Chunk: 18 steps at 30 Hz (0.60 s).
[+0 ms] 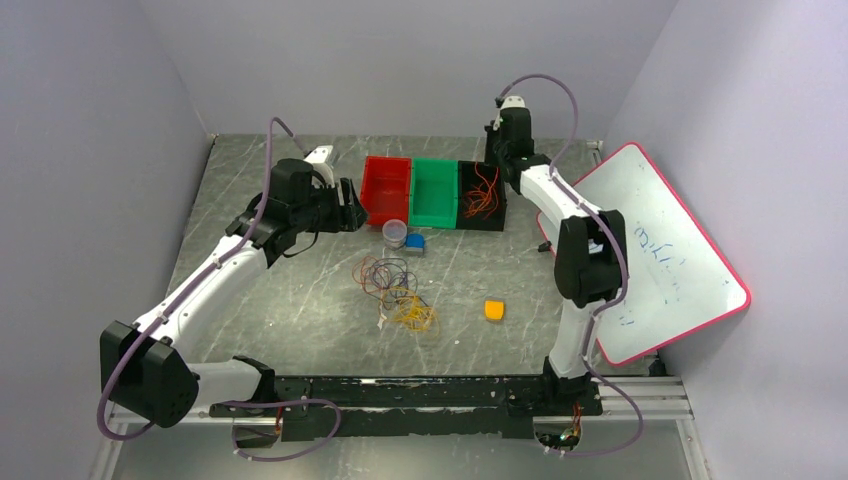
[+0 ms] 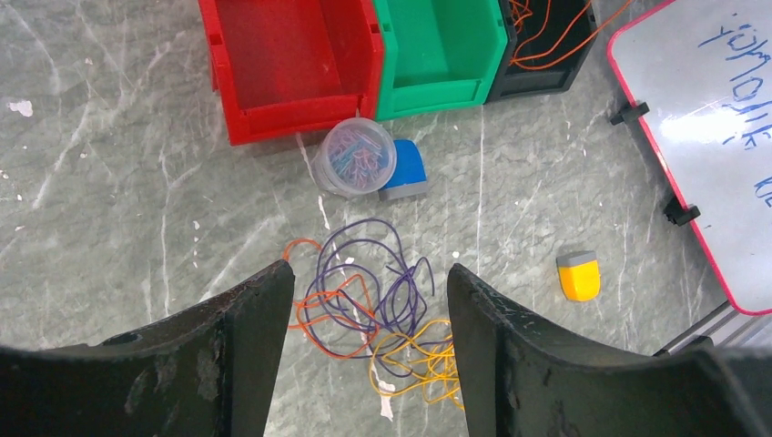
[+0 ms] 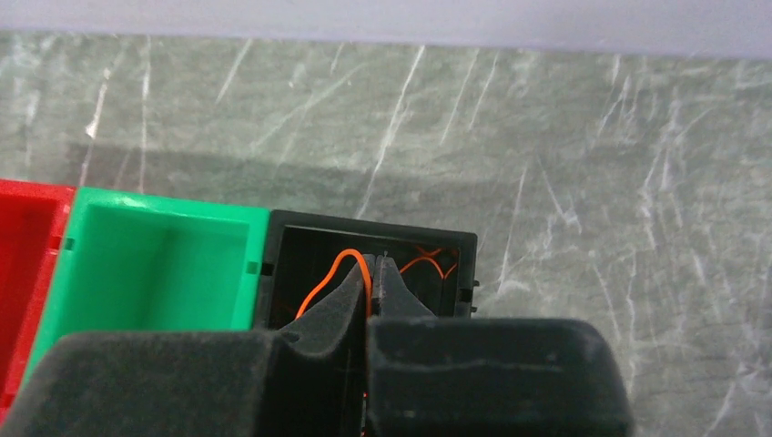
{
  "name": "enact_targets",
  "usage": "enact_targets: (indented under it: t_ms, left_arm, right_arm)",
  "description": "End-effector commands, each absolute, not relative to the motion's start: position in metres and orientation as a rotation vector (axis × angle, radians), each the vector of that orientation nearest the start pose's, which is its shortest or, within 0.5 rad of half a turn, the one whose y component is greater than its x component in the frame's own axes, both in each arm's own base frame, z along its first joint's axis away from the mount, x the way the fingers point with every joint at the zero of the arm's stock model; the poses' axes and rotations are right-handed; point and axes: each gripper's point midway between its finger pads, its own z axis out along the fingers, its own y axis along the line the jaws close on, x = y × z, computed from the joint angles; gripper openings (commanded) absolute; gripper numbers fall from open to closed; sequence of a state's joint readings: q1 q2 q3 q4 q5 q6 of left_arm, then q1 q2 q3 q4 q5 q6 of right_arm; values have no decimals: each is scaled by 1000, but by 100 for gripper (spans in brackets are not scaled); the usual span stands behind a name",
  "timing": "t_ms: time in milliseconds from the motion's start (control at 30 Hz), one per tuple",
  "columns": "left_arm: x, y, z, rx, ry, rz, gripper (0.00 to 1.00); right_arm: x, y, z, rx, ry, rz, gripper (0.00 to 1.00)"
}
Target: Untangle the cables
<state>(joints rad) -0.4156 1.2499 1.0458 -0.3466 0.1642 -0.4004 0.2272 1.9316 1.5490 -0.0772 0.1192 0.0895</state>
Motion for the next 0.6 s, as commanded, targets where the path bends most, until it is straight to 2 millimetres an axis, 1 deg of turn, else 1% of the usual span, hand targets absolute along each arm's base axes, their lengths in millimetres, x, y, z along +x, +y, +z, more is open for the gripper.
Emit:
enact_targets:
  t_ms: [0, 100, 200, 333, 433, 500, 567]
  left_arm:
    - [323, -191, 207, 112, 2199, -661, 67]
    - [322, -191, 205, 107, 2202, -658, 67]
    - [321, -190, 203, 104, 2208, -658, 67]
    - [320, -191, 199, 107, 2223, -655, 67]
    - [320, -190, 197, 107, 2230, -653, 67]
    - [321, -190, 197, 104, 2231, -652, 67]
    - [321, -190, 197, 100, 2231, -654, 68]
  right_arm:
    - [564, 111, 151, -76, 2061, 88, 0]
    - [563, 115, 137, -81, 2089, 108, 0]
    - [562, 119, 108, -97, 2149, 122, 0]
    - [559, 123, 88, -120, 2198, 144, 1]
    - [560, 127, 87, -128, 2199, 164, 17]
    - [561, 127, 93, -127, 2189, 170, 26]
    - [562, 128, 104, -124, 2166, 173, 33]
